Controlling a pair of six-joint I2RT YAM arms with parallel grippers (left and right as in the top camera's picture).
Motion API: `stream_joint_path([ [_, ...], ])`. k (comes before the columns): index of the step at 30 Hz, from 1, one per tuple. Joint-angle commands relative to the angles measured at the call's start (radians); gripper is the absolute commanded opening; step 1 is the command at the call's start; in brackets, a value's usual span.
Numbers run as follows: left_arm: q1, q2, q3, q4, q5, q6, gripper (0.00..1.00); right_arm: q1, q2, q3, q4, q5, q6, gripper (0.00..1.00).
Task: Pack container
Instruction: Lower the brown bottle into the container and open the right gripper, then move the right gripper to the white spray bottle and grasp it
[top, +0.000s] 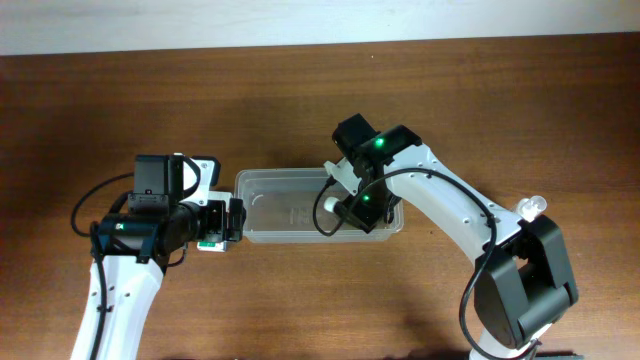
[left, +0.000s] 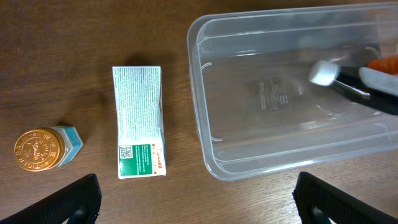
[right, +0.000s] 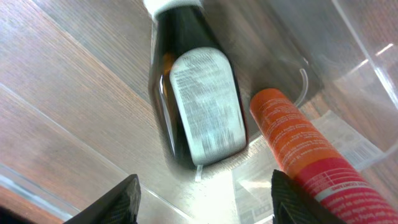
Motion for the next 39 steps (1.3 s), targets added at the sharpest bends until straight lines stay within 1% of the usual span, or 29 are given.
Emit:
stream_joint_path([
  [1, 0.002, 0.005, 0.016, 0.001, -0.008, -0.003, 0.99, 0.006, -0.012, 0.028, -0.018, 0.02, 0.016, 0.59],
  [9, 0.002, 0.009, 0.016, 0.0, -0.007, -0.003, 1.0, 0.006, -0.083, 0.179, -0.106, 0.024, 0.032, 0.6],
  [12, 0.002, 0.012, 0.016, 0.002, -0.008, -0.003, 0.99, -0.002, -0.134, 0.256, -0.117, 0.043, 0.079, 0.61],
  [16, 0.002, 0.021, 0.016, 0.0, -0.008, -0.003, 0.99, -0.053, -0.194, 0.333, -0.135, 0.079, 0.197, 0.67],
  [21, 0.002, 0.021, 0.016, 0.002, -0.008, -0.003, 1.0, -0.211, -0.267, 0.349, -0.158, 0.082, 0.378, 0.75],
  [25, 0.002, 0.021, 0.016, 0.002, -0.008, -0.003, 1.0, -0.383, -0.287, 0.349, -0.211, 0.075, 0.47, 0.82],
  [32, 0.002, 0.021, 0.016, 0.002, -0.007, -0.003, 0.99, -0.648, -0.264, 0.301, -0.27, 0.041, 0.47, 0.87],
  [39, 0.002, 0.022, 0.016, 0.002, -0.007, -0.003, 0.99, -0.823, -0.238, 0.147, -0.226, 0.022, 0.462, 0.92],
])
